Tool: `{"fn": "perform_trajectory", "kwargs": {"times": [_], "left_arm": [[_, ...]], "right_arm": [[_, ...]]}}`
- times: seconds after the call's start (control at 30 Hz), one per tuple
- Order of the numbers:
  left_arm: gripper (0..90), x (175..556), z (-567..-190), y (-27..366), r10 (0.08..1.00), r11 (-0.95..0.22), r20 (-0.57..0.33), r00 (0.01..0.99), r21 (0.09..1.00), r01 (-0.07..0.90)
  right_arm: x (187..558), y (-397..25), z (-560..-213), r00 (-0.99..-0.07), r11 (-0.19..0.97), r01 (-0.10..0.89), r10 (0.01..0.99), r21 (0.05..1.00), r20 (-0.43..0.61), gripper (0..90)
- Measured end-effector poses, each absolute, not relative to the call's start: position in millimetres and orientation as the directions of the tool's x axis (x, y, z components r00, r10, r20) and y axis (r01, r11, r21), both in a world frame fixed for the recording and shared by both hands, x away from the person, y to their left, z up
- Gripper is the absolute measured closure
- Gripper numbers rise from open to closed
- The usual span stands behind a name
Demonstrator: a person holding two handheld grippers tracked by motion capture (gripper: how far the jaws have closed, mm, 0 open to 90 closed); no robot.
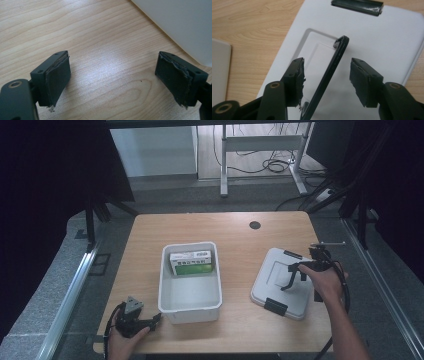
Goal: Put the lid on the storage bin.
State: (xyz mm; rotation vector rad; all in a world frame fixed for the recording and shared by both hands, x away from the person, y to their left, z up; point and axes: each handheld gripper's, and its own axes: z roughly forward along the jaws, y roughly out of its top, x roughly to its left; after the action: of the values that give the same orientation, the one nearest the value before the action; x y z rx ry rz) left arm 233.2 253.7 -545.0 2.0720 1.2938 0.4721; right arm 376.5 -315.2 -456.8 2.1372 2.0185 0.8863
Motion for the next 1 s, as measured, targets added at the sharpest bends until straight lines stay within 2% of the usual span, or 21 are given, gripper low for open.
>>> {"fn": "perform_trajectory", "kwargs": {"times": [0.43, 0.77, 1.0], "left_arm": [[13.0, 233.2, -545.0, 253.7, 0.892, -0.309, -0.033, 0.45, 0.683, 0.662], [13.0, 233.3, -545.0, 253.7, 0.892, -0.309, -0.032, 0.451, 0.683, 0.661], [13.0, 233.3, -545.0, 253.7, 0.892, -0.309, -0.033, 0.45, 0.683, 0.662]], "right_arm": [[380.0, -315.2, -467.6, 0.057, -0.203, 0.92, 0.915, 0.335, 0.399, 61.7], [382.8, -313.1, -469.8, 0.131, -0.268, 0.929, 0.884, 0.256, 0.449, 78.5], [382.4, -314.9, -470.2, 0.217, -0.351, 0.913, 0.85, 0.209, 0.48, 82.0]]}}
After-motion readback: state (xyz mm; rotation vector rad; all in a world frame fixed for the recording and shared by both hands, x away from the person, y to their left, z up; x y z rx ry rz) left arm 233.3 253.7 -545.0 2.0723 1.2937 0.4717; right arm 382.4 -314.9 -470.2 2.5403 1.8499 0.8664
